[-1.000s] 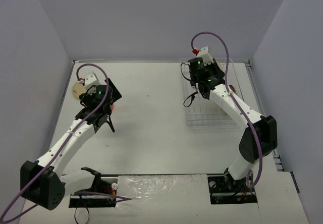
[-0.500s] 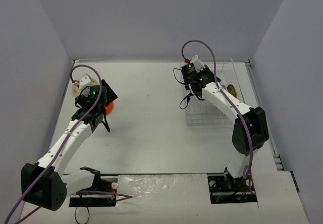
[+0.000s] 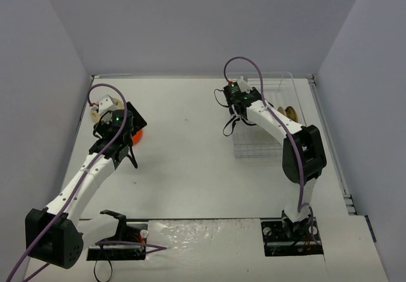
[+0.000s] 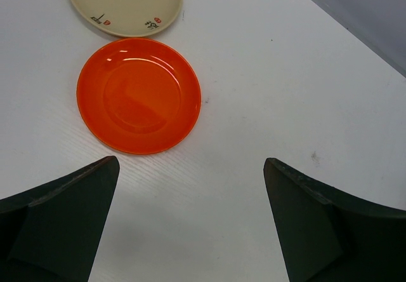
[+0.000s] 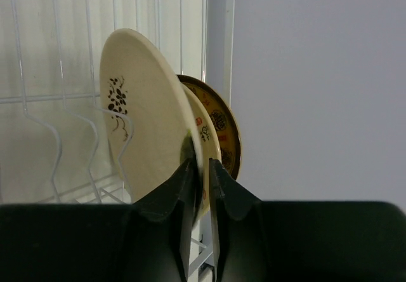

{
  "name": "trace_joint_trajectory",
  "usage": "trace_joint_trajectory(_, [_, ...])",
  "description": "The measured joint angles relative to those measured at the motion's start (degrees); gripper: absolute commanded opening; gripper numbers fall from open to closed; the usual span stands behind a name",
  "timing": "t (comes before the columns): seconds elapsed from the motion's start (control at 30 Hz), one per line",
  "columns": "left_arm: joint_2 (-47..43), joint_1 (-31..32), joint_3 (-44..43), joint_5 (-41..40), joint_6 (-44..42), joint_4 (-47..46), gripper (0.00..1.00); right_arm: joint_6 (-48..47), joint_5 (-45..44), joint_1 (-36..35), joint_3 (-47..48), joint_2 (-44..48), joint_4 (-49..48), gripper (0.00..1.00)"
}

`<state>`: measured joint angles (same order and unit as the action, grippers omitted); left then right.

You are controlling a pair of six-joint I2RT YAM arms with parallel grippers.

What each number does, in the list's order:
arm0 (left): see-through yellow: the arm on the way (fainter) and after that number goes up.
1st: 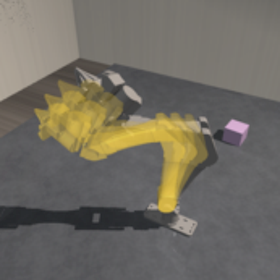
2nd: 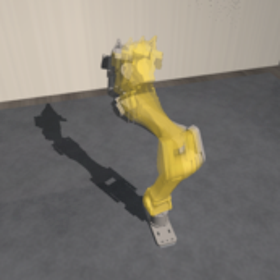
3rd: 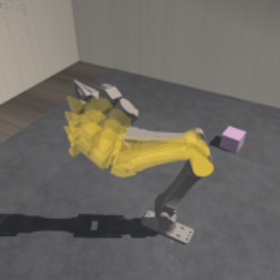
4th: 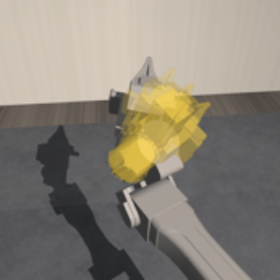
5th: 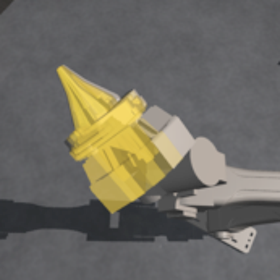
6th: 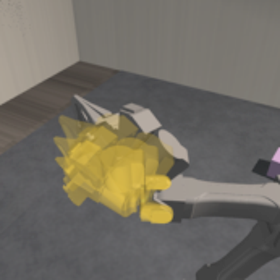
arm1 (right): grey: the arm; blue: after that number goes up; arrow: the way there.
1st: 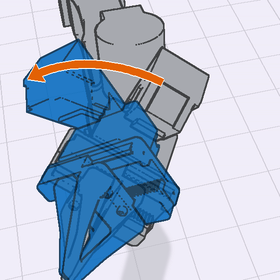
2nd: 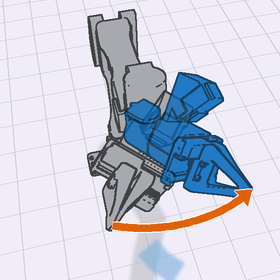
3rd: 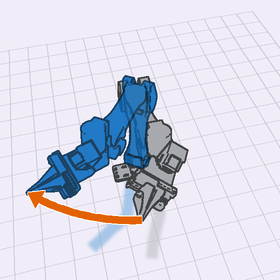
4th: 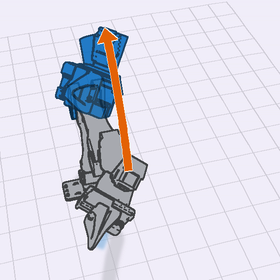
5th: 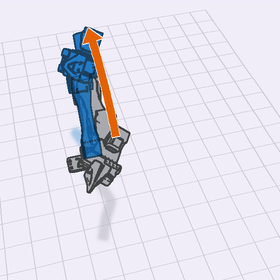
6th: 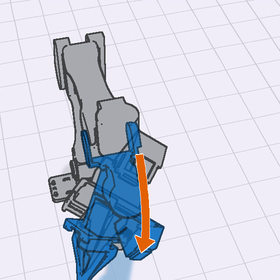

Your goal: Load the plates into the dish rack

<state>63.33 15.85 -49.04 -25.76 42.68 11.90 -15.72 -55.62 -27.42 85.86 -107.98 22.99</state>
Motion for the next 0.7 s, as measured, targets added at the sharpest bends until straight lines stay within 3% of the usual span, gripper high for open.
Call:
trace_joint_trajectory(0.13, [0.0,-0.2,0.0,0.0,0.0,0.1,0.97,1.5,1.5,0.4,0.8,-1.4,2.2,0.34])
trace_joint_trajectory(0.2, [0.0,-0.2,0.0,0.0,0.0,0.1,0.97,2.2,2.3,0.6,1.0,-1.8,3.3,0.53])
trace_joint_trajectory(0.5, [0.0,-0.5,0.0,0.0,0.2,0.7,0.97,4.9,6.0,0.8,3.7,-1.6,5.7,0.77])
trace_joint_trajectory(0.63, [0.3,-0.7,0.0,-0.1,1.0,2.0,0.97,4.5,12.7,0.8,3.9,0.7,3.7,0.83])
trace_joint_trajectory(0.7, [0.6,-0.9,0.0,-0.3,1.7,3.0,0.97,4.1,16.6,0.8,3.9,3.4,1.4,0.93])
